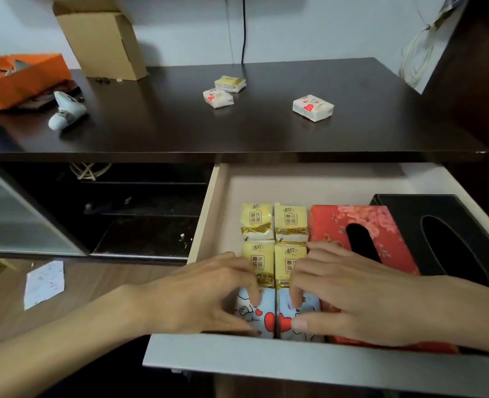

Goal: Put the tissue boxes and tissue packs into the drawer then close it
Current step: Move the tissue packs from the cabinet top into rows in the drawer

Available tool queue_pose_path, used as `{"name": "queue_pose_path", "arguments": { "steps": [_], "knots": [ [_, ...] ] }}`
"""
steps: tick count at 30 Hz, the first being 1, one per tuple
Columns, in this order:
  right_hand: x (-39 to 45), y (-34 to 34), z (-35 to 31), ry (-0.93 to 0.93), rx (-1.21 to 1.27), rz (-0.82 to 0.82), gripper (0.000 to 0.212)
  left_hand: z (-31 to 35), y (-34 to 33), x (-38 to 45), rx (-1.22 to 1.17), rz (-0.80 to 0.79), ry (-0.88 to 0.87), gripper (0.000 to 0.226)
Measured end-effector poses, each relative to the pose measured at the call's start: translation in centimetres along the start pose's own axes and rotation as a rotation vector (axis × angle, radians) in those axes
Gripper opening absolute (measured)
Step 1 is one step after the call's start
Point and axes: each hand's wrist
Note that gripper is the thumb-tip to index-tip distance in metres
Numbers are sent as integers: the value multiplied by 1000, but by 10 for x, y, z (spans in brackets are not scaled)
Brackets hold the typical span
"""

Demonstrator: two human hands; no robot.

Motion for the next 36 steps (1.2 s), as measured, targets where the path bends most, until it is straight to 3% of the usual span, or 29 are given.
{"name": "queue_pose_path", "arguments": {
  "steps": [4, 10, 14, 18, 23, 27, 32, 36],
  "knots": [
    [1, 1, 0, -19, 15, 12, 29, -2, -2, 0, 18, -9, 2, 41],
    [18, 14, 10, -55, 56, 76, 18, -1, 6, 9, -53, 87, 22, 25],
    [51, 38, 40, -120, 98, 355, 15, -10, 41, 36, -153, 269, 66, 6],
    [95, 66, 92, -225, 136, 607, 14, -32, 84, 76, -157, 493, 108, 9],
    [148, 82, 159, -548, 131, 837, 34, -88, 115, 143, -101, 669, 297, 20],
    [177, 70, 189, -718, 71, 813, 56, -135, 129, 196, 37, 713, 373, 40],
    [188, 52, 204, -660, -92, 681, 52, -180, 146, 241, 218, 691, 460, 79],
    [189, 54, 209, -594, -109, 745, 53, -201, 136, 255, 260, 663, 597, 73]
  ]
}}
Point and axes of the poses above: each hand's wrist, its own x-axis towards the middle knuckle, its own y-axis out of the back of the hand, z = x × y, and after that the axes turned 12 degrees about z, right-handed
